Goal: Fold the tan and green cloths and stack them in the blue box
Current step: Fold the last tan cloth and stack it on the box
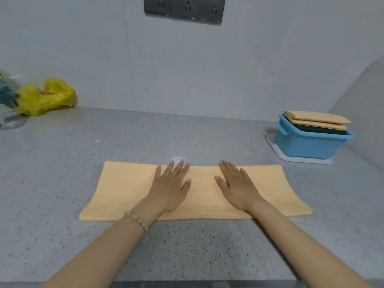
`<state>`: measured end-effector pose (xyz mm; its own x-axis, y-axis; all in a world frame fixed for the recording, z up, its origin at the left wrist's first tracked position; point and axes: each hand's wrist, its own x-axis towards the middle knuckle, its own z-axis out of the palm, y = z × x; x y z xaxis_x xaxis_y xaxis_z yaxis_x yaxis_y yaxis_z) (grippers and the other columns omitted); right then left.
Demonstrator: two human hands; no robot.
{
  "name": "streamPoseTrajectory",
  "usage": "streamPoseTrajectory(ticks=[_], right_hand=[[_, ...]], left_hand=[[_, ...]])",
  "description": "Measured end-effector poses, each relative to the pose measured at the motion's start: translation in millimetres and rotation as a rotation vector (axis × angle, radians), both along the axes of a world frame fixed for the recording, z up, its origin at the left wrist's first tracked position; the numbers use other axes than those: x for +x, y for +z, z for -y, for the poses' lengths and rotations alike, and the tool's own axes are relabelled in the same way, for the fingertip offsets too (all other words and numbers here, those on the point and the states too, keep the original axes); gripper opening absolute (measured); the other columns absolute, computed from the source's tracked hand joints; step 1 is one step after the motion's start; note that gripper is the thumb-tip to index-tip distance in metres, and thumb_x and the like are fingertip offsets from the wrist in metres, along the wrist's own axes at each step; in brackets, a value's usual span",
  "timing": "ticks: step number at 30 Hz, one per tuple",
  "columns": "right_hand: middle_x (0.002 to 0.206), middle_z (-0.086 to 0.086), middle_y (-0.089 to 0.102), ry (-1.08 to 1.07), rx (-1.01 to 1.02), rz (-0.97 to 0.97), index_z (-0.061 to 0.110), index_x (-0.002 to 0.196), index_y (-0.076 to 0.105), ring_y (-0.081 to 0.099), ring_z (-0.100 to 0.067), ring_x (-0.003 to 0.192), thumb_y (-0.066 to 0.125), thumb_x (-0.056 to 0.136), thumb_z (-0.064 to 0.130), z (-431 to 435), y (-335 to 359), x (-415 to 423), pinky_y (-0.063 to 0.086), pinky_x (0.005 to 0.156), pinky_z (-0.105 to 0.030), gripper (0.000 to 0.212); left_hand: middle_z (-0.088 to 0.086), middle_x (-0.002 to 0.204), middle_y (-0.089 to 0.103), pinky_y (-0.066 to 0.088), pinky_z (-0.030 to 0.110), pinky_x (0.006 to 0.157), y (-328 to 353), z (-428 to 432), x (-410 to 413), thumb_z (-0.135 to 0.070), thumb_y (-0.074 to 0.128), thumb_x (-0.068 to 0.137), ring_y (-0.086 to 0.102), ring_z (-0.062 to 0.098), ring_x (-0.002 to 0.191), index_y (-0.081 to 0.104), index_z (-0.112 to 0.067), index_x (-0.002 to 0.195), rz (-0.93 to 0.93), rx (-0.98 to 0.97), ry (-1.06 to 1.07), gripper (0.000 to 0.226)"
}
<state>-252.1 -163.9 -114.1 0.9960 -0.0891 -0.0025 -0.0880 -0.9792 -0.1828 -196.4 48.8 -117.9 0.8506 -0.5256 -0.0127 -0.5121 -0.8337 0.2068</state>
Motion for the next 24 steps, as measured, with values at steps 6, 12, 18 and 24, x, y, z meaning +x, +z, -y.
streamPoseTrajectory(ticks=[6,12,18,24], right_hand=[[0.16,0.0,0.002,-0.176,-0.013,-0.013,0.016,0.152,0.004,0.002,-0.013,0.147,0.015,0.099,0.052,68.1,4.7,-18.6,0.002,0.118,-0.031,0.065],[0.16,-0.004,0.0,-0.326,-0.053,-0.105,0.012,0.152,0.003,0.001,-0.017,0.147,0.012,0.1,0.049,89.1,19.8,-18.7,0.002,0.12,-0.039,0.064],[0.16,-0.003,0.002,-0.066,0.046,0.067,0.014,0.152,0.008,-0.001,-0.016,0.147,0.014,0.103,0.04,-13.4,29.4,-4.5,-0.004,0.117,-0.034,0.056],[0.16,0.001,-0.001,0.075,0.057,0.012,0.014,0.152,0.004,-0.004,-0.01,0.147,0.014,0.104,0.034,-71.7,6.7,6.0,-0.004,0.118,-0.033,0.053]], left_hand=[[-0.012,0.158,-0.012,-0.01,0.043,0.118,-2.8,-0.3,1.2,-0.048,0.014,0.101,-0.014,0.012,0.146,-0.003,-0.031,0.152,0.007,-0.014,-0.001,0.057],[-0.012,0.159,-0.01,-0.011,0.043,0.118,0.5,1.5,-1.4,-0.048,0.01,0.101,-0.013,0.012,0.146,-0.002,-0.031,0.153,-0.015,-0.032,0.003,0.056],[-0.01,0.159,-0.012,-0.011,0.043,0.118,3.7,2.0,-3.1,-0.042,0.009,0.102,-0.014,0.014,0.146,-0.004,-0.029,0.152,-0.029,-0.012,-0.002,0.053],[-0.008,0.159,-0.01,-0.012,0.039,0.117,6.8,2.1,-4.6,-0.033,0.009,0.104,-0.013,0.011,0.146,-0.004,-0.021,0.153,-0.028,-0.025,0.014,0.052]])
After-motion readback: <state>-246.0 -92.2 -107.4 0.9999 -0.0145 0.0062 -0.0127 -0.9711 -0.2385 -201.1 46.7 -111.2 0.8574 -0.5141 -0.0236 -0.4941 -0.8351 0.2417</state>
